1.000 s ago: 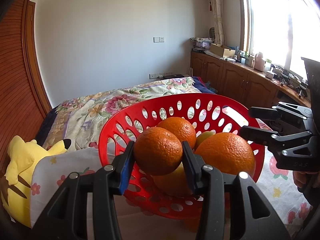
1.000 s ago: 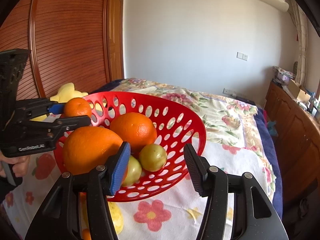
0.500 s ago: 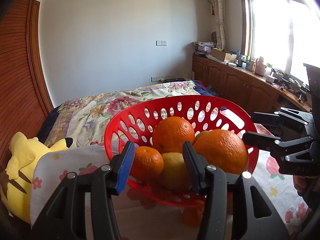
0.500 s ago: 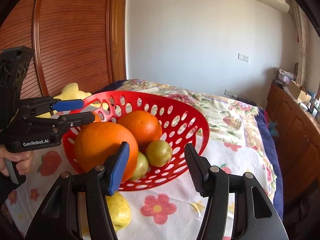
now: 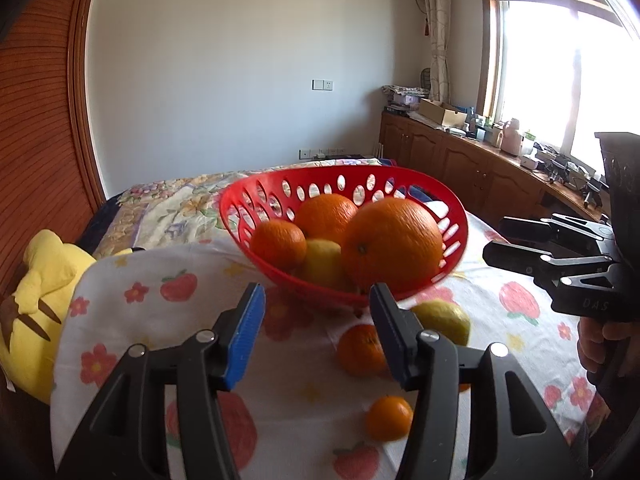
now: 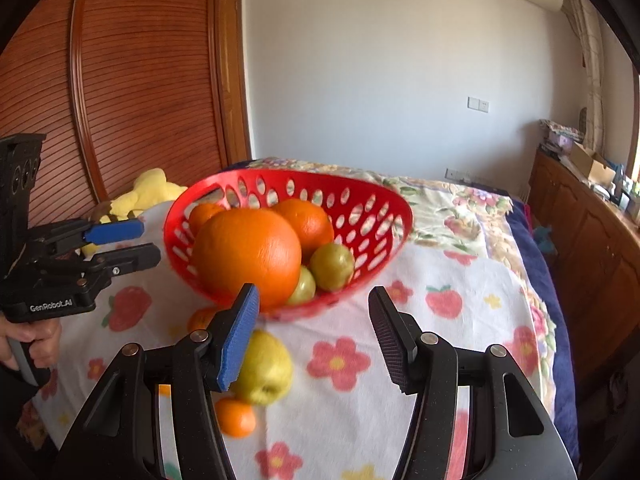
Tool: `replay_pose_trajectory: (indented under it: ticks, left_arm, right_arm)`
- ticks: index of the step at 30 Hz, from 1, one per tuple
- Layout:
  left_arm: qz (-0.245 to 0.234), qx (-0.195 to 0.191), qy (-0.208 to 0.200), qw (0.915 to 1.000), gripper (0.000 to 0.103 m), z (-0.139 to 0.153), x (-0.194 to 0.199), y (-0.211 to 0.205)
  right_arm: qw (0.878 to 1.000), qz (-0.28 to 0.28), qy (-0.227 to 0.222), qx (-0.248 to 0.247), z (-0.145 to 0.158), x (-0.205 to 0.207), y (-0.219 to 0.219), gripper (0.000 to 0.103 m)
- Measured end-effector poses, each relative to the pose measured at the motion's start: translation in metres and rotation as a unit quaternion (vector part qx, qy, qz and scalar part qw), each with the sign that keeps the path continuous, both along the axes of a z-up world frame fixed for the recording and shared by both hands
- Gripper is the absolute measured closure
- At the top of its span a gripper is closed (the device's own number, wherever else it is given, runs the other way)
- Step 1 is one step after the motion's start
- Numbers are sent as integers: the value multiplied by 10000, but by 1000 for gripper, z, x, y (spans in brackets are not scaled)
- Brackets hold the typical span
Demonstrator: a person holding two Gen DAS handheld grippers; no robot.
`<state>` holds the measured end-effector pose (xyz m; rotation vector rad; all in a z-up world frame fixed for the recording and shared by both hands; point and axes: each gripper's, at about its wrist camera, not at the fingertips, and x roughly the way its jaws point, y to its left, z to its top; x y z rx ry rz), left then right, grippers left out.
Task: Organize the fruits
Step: 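Move both tools back toward the small oranges on the table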
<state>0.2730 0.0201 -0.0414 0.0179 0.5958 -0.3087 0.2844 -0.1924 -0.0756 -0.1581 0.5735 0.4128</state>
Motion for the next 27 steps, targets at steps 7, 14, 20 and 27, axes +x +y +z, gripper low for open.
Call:
replay_pose_trajectory:
  ticks: [7, 14, 20, 27]
  left_arm:
    - [-80, 103, 137, 9998, 48, -17, -22, -8]
    - [-98, 57, 331, 9994, 48, -38, -34, -13]
    - [-182, 125, 325, 9992, 48, -42, -40, -20]
    - [-237, 111, 370, 9990, 48, -46, -44, -22]
  right_arm:
    - [9998, -33, 178, -83, -16, -24, 0, 45]
    - [9991, 71, 386, -136, -34, -38, 14, 45]
    - [9983, 153, 535, -199, -46, -42, 24, 46]
    - [9965, 217, 790, -148, -60, -40, 30, 52]
